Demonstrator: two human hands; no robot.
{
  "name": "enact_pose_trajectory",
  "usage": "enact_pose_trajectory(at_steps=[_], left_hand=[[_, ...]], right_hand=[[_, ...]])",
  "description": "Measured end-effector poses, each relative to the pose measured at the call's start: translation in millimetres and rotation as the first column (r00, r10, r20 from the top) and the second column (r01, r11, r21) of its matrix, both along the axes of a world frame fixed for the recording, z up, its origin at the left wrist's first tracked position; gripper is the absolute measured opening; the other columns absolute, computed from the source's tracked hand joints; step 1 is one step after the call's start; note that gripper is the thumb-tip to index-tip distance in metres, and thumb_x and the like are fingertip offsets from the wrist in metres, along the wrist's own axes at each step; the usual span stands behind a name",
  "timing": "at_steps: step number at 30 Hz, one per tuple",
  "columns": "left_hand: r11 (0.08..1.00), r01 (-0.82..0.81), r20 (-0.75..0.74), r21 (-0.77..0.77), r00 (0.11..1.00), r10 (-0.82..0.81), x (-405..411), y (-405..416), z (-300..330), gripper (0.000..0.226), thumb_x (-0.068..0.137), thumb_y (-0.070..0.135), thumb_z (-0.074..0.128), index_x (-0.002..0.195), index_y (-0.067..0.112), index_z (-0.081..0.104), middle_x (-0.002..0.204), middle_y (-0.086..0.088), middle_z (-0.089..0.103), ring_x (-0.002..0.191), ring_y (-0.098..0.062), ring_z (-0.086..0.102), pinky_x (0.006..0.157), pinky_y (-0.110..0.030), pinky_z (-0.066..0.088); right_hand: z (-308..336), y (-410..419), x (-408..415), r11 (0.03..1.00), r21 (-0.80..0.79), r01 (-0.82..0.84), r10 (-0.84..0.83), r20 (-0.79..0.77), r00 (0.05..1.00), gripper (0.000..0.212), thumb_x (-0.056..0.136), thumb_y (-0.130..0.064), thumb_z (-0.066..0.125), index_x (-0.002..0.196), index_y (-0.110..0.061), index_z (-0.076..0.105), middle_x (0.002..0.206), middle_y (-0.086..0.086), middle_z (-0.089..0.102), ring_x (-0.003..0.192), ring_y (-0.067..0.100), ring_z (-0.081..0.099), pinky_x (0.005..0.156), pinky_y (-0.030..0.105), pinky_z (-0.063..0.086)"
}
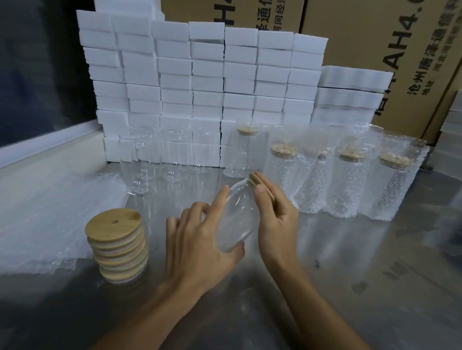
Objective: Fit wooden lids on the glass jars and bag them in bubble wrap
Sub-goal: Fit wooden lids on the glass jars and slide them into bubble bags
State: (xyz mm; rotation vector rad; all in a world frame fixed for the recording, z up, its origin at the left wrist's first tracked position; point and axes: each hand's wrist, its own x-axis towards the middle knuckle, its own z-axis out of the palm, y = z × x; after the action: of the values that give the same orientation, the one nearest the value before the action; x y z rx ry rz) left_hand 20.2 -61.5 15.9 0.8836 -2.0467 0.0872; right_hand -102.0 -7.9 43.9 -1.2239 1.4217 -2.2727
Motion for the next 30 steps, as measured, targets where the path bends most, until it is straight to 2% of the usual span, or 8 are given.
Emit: enact_pose_trajectory(at_steps=[4, 9, 11, 13, 16, 18, 25, 30], left_hand=[[0.954, 0.195, -0.105, 0.229, 0.979, -0.175, 5.7, -0.2, 6.9, 0.101, 0.051, 0.060, 0.072, 0.143, 0.042, 0.037, 0.096, 0.012, 0.058, 0.081, -0.009, 0.058, 0.078, -0.033, 0.044], [0.444, 0.685, -0.534, 0.577, 0.728, -0.429, 9.4, -4.0, 11.5, 0.094, 0.041, 0.041, 0.091, 0.127, 0.048, 0.054, 0.095, 0.002, 0.064, 0.069, -0.021, 0.058, 0.064, -0.039, 0.056], [0.363, 0.720, -0.562, 0.591, 0.691, -0.454, 9.3, -2.6, 12.7, 0.089, 0.042, 0.038, 0.091, 0.123, 0.049, 0.055, 0.095, -0.001, 0.065, 0.065, -0.013, 0.057, 0.058, -0.027, 0.050], [0.488, 0.644, -0.491, 0.590, 0.765, -0.416, 7.7, 0.6, 13.9, 0.086, 0.043, 0.045, 0.087, 0.121, 0.057, 0.052, 0.094, 0.003, 0.063, 0.065, -0.005, 0.058, 0.059, -0.025, 0.049], [0.905, 0.239, -0.116, 0.351, 0.971, -0.211, 5.3, 4.2, 11.8, 0.096, 0.050, 0.062, 0.070, 0.139, 0.050, 0.036, 0.096, 0.012, 0.057, 0.081, -0.007, 0.059, 0.077, -0.032, 0.047], [0.986, 0.070, 0.046, 0.154, 0.996, -0.078, 4.1, 5.2, 9.9, 0.100, 0.054, 0.066, 0.060, 0.145, 0.041, 0.031, 0.097, 0.010, 0.056, 0.092, -0.013, 0.059, 0.082, -0.035, 0.041], [0.665, 0.512, -0.417, 0.544, 0.853, -0.316, 2.7, -3.4, 3.7, 0.094, 0.040, 0.062, 0.082, 0.122, 0.072, 0.037, 0.094, 0.016, 0.061, 0.076, -0.002, 0.059, 0.066, -0.016, 0.048], [0.686, 0.509, -0.382, 0.520, 0.857, -0.346, 3.2, -3.1, 1.1, 0.102, 0.050, 0.068, 0.076, 0.138, 0.055, 0.028, 0.115, 0.022, 0.058, 0.099, 0.000, 0.059, 0.079, -0.015, 0.046]], right_hand=[[2.2, 0.4, -3.4, 0.995, 0.023, -0.099, 0.098, 0.039, 0.994, 0.031, 0.093, -0.030, 0.066, 0.117, -0.012, 0.074, 0.107, -0.011, 0.077, 0.106, 0.001, 0.069, 0.084, 0.012, 0.050], [6.6, 2.5, -12.1, 0.968, 0.084, -0.235, 0.228, 0.083, 0.970, 0.032, 0.075, -0.049, 0.069, 0.099, -0.032, 0.082, 0.104, -0.001, 0.078, 0.105, 0.014, 0.072, 0.087, 0.026, 0.049], [7.9, 1.9, -14.5, 0.962, 0.100, -0.253, 0.244, 0.095, 0.965, 0.031, 0.075, -0.047, 0.070, 0.098, -0.031, 0.082, 0.103, 0.001, 0.079, 0.103, 0.016, 0.072, 0.090, 0.031, 0.048], [8.6, 1.2, -16.2, 0.962, 0.114, -0.247, 0.235, 0.105, 0.966, 0.034, 0.075, -0.048, 0.071, 0.102, -0.028, 0.082, 0.103, 0.001, 0.078, 0.103, 0.016, 0.072, 0.090, 0.029, 0.050], [5.7, 0.2, -13.4, 0.967, 0.135, -0.216, 0.200, 0.122, 0.972, 0.045, 0.075, -0.051, 0.073, 0.111, -0.025, 0.079, 0.107, -0.004, 0.078, 0.103, 0.010, 0.072, 0.083, 0.017, 0.053], [1.9, -1.2, -10.4, 0.970, 0.145, -0.196, 0.172, 0.160, 0.972, 0.048, 0.076, -0.052, 0.073, 0.114, -0.024, 0.078, 0.108, -0.005, 0.077, 0.104, 0.008, 0.072, 0.082, 0.016, 0.053], [2.2, -1.9, -6.9, 0.940, 0.127, -0.317, 0.281, 0.243, 0.928, 0.072, 0.065, -0.052, 0.082, 0.130, -0.030, 0.062, 0.116, -0.004, 0.075, 0.111, 0.016, 0.070, 0.097, 0.038, 0.053], [-3.0, -1.7, -0.4, 0.944, 0.197, -0.263, 0.266, 0.015, 0.964, 0.089, 0.071, -0.039, 0.086, 0.145, -0.036, 0.038, 0.119, -0.021, 0.070, 0.110, 0.002, 0.068, 0.084, 0.019, 0.056]])
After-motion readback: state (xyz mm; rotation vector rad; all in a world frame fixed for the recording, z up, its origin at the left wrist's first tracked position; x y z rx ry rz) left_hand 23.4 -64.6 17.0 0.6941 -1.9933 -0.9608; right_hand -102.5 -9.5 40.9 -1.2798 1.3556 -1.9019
